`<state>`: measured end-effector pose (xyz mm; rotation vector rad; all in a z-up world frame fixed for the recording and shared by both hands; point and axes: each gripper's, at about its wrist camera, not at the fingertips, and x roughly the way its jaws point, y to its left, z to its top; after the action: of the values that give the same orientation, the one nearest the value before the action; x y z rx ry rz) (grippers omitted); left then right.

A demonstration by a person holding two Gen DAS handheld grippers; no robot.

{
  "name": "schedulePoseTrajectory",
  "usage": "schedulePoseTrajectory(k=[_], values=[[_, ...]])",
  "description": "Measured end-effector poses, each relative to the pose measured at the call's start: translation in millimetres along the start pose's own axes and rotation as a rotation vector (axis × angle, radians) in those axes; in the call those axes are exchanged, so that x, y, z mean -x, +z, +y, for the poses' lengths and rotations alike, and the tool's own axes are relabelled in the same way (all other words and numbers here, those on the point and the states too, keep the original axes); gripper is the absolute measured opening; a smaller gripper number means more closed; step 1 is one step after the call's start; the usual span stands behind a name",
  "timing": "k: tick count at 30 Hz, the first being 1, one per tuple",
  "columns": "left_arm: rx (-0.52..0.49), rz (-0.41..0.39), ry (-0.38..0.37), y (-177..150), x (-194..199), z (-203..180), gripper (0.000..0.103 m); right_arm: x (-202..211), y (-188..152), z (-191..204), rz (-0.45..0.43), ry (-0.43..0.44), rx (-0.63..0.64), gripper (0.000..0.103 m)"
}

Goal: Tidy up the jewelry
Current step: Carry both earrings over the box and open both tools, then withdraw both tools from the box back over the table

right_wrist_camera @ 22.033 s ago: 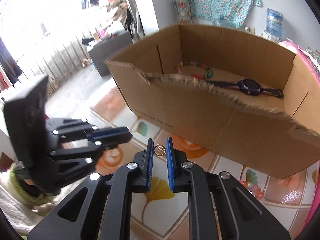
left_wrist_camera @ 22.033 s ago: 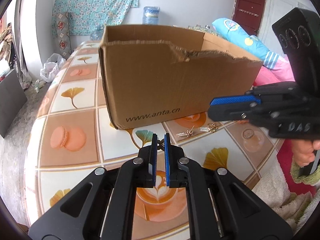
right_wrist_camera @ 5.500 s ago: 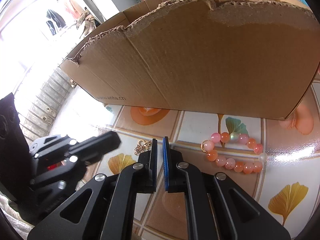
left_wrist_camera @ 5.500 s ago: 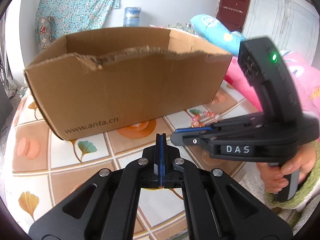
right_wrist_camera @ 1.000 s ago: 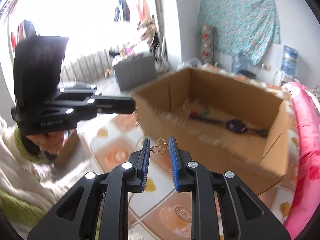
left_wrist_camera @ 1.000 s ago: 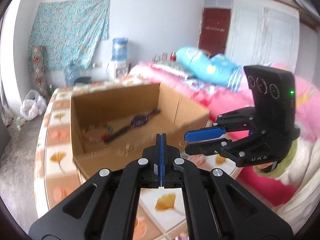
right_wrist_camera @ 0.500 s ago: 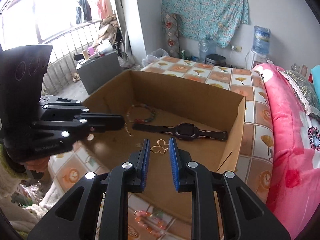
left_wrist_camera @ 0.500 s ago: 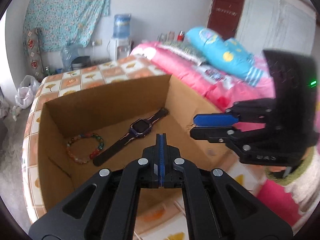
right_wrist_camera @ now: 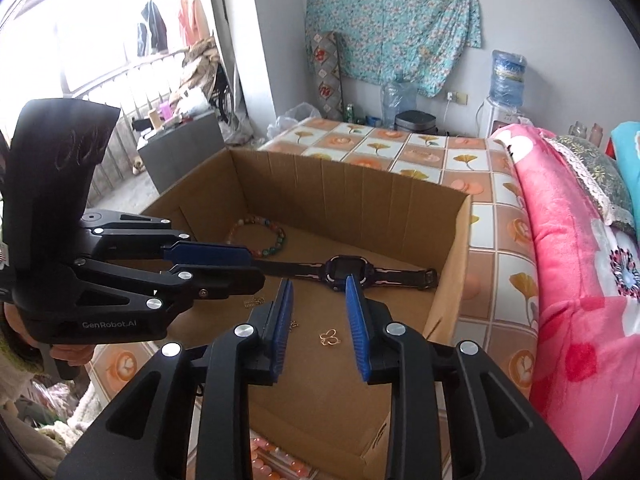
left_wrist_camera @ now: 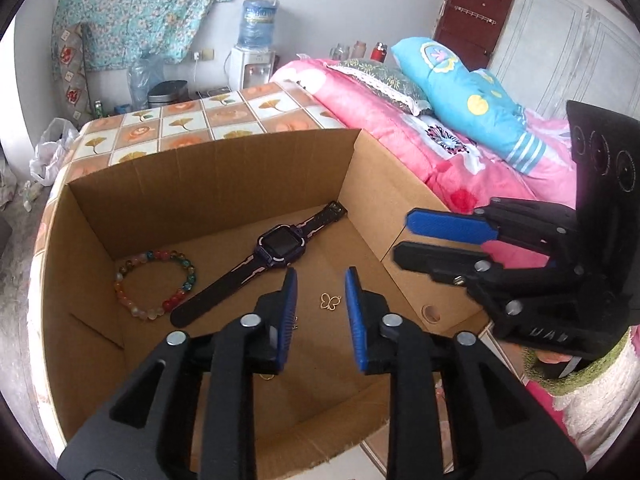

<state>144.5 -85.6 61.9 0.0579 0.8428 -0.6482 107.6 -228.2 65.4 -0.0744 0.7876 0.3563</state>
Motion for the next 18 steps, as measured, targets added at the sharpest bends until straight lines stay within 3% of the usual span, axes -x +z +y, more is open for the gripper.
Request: schedulePoseTrajectory(k=[4,8,10,14,18], values=[[0.021,-0.036,-0.017,-6,21,1,0.036,34,-9,-4,-0.077,0.006,-0.071,0.034],[0.038,-0.102,-0.039,-29,56,4,0.049,76,-36,-14,-0.188,0.112,-0.196,0.037],[0.039,-0.116,-0.040,-42,70,4,0.053,86,-51,-16,-0.204,0.153,-0.233,0.037],[0.032,-0.168,-0.086,-76,106,6,0.065,92,-85,-3,-0.164,0.175,-0.262,0.037],[0.022,-0.149,-0.138,-109,118,-1,0.074,72,-112,29,-0.050,0.168,-0.214,0.037]])
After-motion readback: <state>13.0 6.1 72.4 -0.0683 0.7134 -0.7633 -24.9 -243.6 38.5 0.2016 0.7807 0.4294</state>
